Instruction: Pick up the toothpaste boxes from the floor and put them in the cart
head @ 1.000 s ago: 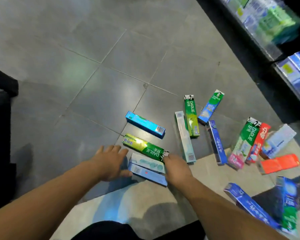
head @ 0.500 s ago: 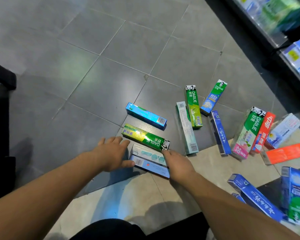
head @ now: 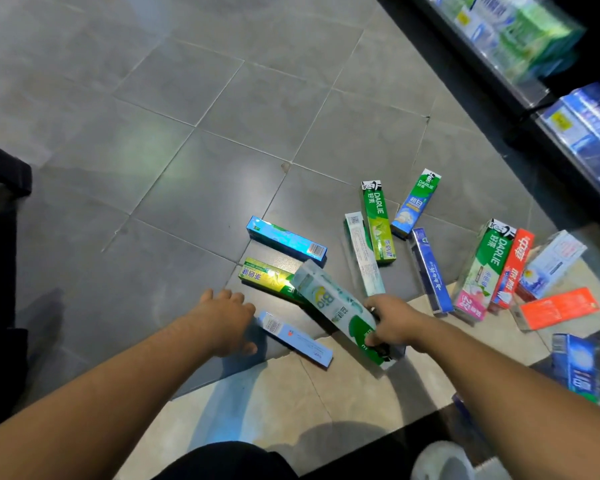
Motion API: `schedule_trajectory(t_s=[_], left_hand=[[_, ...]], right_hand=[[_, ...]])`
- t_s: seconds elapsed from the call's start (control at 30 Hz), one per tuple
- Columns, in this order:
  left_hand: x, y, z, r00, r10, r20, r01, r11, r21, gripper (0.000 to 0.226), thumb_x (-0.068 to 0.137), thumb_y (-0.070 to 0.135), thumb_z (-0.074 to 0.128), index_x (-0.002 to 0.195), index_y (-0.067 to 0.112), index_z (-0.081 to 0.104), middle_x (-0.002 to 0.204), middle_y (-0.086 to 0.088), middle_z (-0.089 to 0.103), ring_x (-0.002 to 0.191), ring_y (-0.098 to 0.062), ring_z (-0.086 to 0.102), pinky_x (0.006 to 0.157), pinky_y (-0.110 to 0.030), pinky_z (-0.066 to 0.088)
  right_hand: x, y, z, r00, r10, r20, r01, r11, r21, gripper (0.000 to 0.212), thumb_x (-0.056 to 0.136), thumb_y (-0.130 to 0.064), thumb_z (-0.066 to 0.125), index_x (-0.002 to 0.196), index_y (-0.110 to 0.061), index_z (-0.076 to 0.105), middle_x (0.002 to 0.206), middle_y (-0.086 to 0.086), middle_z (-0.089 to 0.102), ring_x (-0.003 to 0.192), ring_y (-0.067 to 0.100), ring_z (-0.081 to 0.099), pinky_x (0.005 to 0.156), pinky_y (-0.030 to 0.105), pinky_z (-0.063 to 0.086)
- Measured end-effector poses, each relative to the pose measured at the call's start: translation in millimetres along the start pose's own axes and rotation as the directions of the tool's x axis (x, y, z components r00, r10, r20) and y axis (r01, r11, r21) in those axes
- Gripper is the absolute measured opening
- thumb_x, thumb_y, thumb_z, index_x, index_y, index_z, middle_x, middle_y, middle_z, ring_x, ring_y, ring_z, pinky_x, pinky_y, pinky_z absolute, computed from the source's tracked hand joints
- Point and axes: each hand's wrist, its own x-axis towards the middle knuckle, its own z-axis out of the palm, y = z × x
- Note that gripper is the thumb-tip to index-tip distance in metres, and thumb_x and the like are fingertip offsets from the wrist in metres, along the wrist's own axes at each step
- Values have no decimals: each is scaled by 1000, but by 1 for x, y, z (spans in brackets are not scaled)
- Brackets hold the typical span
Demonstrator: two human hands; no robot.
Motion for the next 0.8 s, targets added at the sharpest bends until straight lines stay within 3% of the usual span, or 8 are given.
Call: schedule_trajectory(t_s=[0.1, 0.3, 0.4, 0.5, 0.63, 0.7, 0.73, 0.8], left_hand=[[18, 21, 3, 987, 109, -114, -110, 994, -3, 68, 84, 59, 60, 140, 24, 43, 136, -5, 49, 126, -25, 45, 108, -45, 37], [54, 58, 15, 918, 314, -244, -289, 948, 131, 58, 84, 45, 68, 132, 23, 46, 130, -6, 51, 121, -27, 47, 101, -42, 38], [62, 69, 24, 941, 272, -201, -246, 958, 146, 50, 91, 44, 59, 135, 22, 48, 129, -8, 55, 119, -28, 51, 98, -42, 38], [68, 75, 31, 966, 209, -151, -197, 976, 96, 42, 95, 33, 55, 133, 16, 51, 129, -10, 56, 116, -31, 54, 94, -43, 44], [69, 59, 29, 981, 59, -185, -108, 957, -269, 30, 89, 38, 63, 111, 17, 60, 114, -7, 66, 98, -27, 63, 80, -36, 51], [65, 43, 19, 988, -41, -149, -71, 734, -676, 28, 86, 37, 72, 104, 17, 63, 105, -3, 71, 87, -20, 66, 75, -33, 54], [62, 36, 11, 994, -59, -96, -54, 492, -869, 27, 85, 31, 76, 104, 15, 65, 102, -3, 73, 87, -20, 70, 78, -35, 57], [53, 22, -14, 997, -63, -42, -40, 32, -999, 25, 86, 18, 75, 109, 10, 67, 100, -7, 76, 88, -23, 74, 82, -42, 60]], right_hand=[[-11, 3, -27, 999, 37, 38, -48, 925, 378, 43, 77, 8, 76, 113, -9, 59, 108, 16, 70, 97, 32, 71, 85, 49, 59], [-18, 7, -47, 1000, 8, 22, -19, 805, 593, 33, 86, 8, 68, 114, -8, 60, 96, 10, 76, 89, 27, 74, 74, 42, 60], [-23, 11, -54, 1000, 9, -2, -6, 767, 642, 31, 86, 9, 66, 111, -8, 60, 94, 9, 77, 85, 25, 74, 66, 35, 57], [-22, 17, -59, 1000, 23, -18, -5, 759, 650, 30, 86, 10, 67, 110, -7, 61, 92, 9, 77, 87, 27, 74, 72, 39, 58], [-16, 21, -67, 998, 50, -32, -17, 746, 665, 29, 86, 9, 67, 109, -7, 60, 92, 10, 76, 88, 26, 74, 70, 37, 58], [-12, 21, -71, 997, 68, -48, -17, 729, 684, 31, 86, 9, 67, 111, -6, 59, 93, 10, 76, 85, 25, 74, 64, 34, 57], [-10, 20, -73, 996, 74, -53, -17, 722, 692, 32, 85, 9, 68, 113, -6, 58, 95, 11, 76, 85, 26, 74, 63, 33, 57], [-6, 16, -77, 996, 73, -52, -14, 701, 713, 33, 86, 9, 68, 114, -4, 58, 98, 13, 75, 85, 27, 74, 67, 36, 58]])
